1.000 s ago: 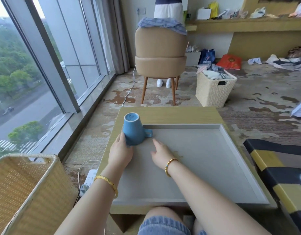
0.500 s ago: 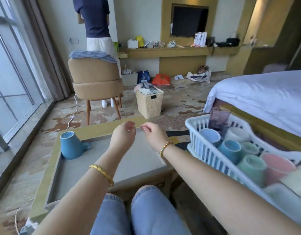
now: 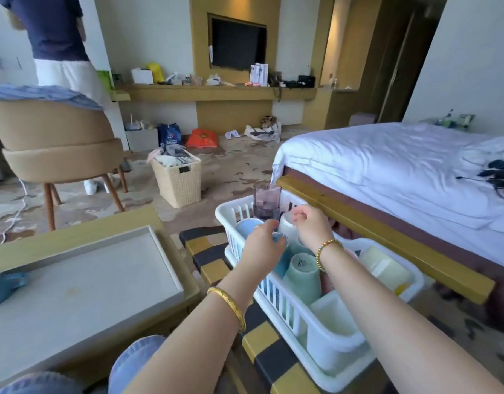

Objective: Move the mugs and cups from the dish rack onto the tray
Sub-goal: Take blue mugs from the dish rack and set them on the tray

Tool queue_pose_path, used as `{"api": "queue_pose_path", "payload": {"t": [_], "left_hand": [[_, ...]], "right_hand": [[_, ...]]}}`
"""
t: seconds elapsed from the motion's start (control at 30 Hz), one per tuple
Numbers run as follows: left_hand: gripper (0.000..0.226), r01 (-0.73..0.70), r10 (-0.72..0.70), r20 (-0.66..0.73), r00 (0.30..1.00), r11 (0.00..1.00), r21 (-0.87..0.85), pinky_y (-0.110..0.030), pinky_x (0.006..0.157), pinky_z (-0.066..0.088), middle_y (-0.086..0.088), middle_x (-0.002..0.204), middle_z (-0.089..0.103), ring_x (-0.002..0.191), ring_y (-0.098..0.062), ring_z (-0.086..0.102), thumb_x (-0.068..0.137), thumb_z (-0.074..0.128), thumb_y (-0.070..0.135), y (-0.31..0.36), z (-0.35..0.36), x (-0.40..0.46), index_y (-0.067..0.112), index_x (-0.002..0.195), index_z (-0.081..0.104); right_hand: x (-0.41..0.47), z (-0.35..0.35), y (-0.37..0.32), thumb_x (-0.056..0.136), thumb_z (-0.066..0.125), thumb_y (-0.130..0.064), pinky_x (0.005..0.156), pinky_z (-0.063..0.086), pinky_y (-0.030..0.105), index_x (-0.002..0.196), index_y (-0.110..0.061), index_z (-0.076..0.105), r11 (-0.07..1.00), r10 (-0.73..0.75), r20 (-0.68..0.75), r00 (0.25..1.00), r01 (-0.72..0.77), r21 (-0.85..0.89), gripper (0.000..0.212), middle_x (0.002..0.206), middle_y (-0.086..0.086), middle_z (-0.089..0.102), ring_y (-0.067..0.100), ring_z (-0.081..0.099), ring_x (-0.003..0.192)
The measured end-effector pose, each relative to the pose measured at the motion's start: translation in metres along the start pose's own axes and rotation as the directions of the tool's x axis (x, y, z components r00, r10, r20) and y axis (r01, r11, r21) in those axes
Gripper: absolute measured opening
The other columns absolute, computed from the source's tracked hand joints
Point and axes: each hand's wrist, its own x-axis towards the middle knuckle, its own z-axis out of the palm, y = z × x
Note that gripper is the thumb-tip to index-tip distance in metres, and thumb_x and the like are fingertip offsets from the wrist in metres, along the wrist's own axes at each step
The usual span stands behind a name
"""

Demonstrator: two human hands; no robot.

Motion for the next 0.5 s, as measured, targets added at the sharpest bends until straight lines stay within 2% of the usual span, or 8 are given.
{"api": "queue_pose_path", "payload": {"t": [0.07,0.17,0.27,0.37,0.43,0.5], "left_hand": [[0.046,-0.019,0.017,0.042,0.999,0.998,0.055,-0.031,0.091,0.038,-0.013,0.129,0.053,0.118,-0.028,0.050,0.091,0.052,0.024,-0.002,0.018,0.007,0.012,0.134,0.043],[0.052,-0.074,0.074,0.009,0.997,0.960,0.269,-0.035,0.106,0.028,-0.014,0.140,0.041,0.128,-0.031,0.037,0.091,0.052,0.029,-0.011,0.034,0.014,0.011,0.137,0.038],[0.064,-0.067,0.076,-0.009,0.997,0.920,0.385,-0.037,0.110,0.021,-0.017,0.143,0.036,0.132,-0.031,0.031,0.088,0.055,0.038,-0.023,0.038,0.018,0.012,0.141,0.030],[0.078,-0.057,0.049,0.030,0.998,0.915,0.400,-0.040,0.112,0.022,-0.012,0.129,0.051,0.121,-0.032,0.046,0.083,0.060,0.043,-0.031,0.037,0.021,0.010,0.142,0.022],[0.080,-0.031,0.026,0.020,0.999,0.917,0.397,-0.040,0.114,0.019,-0.011,0.120,0.057,0.116,-0.032,0.051,0.080,0.062,0.043,-0.032,0.038,0.022,0.005,0.139,0.024],[0.070,-0.006,0.008,-0.003,1.000,0.918,0.397,-0.040,0.115,0.015,-0.009,0.112,0.061,0.112,-0.030,0.054,0.079,0.064,0.045,-0.033,0.038,0.023,0.003,0.127,0.035]], "right_hand": [[0.011,-0.001,0.010,0.090,0.038,-0.001,0.098,0.044,0.036,0.119,0.004,0.057,0.992,0.076,0.065,0.995,-0.069,-0.105,0.035,0.128,0.020,0.058,0.034,0.055,0.116],[0.022,0.001,0.014,0.093,0.036,0.001,0.101,0.037,0.030,0.133,-0.002,0.049,0.968,0.143,0.247,0.958,-0.084,-0.237,0.042,0.139,0.015,0.049,0.029,0.047,0.126],[0.025,0.009,0.017,0.092,0.034,0.006,0.106,0.039,0.037,0.127,0.001,0.054,0.977,0.149,0.349,0.925,-0.084,-0.195,0.040,0.131,0.022,0.055,0.035,0.050,0.122],[0.020,0.018,0.024,0.091,0.040,0.004,0.103,0.044,0.041,0.119,-0.005,0.063,0.986,0.133,0.381,0.915,-0.082,-0.147,0.037,0.124,0.016,0.062,0.030,0.057,0.115],[0.018,0.022,0.030,0.087,0.050,0.000,0.097,0.048,0.038,0.107,-0.009,0.070,0.987,0.128,0.407,0.905,-0.075,-0.143,0.029,0.113,0.014,0.069,0.028,0.061,0.105],[0.019,0.023,0.035,0.085,0.051,0.001,0.095,0.050,0.042,0.096,-0.008,0.073,0.987,0.135,0.397,0.908,-0.090,-0.129,0.026,0.104,0.017,0.071,0.032,0.063,0.102]]}}
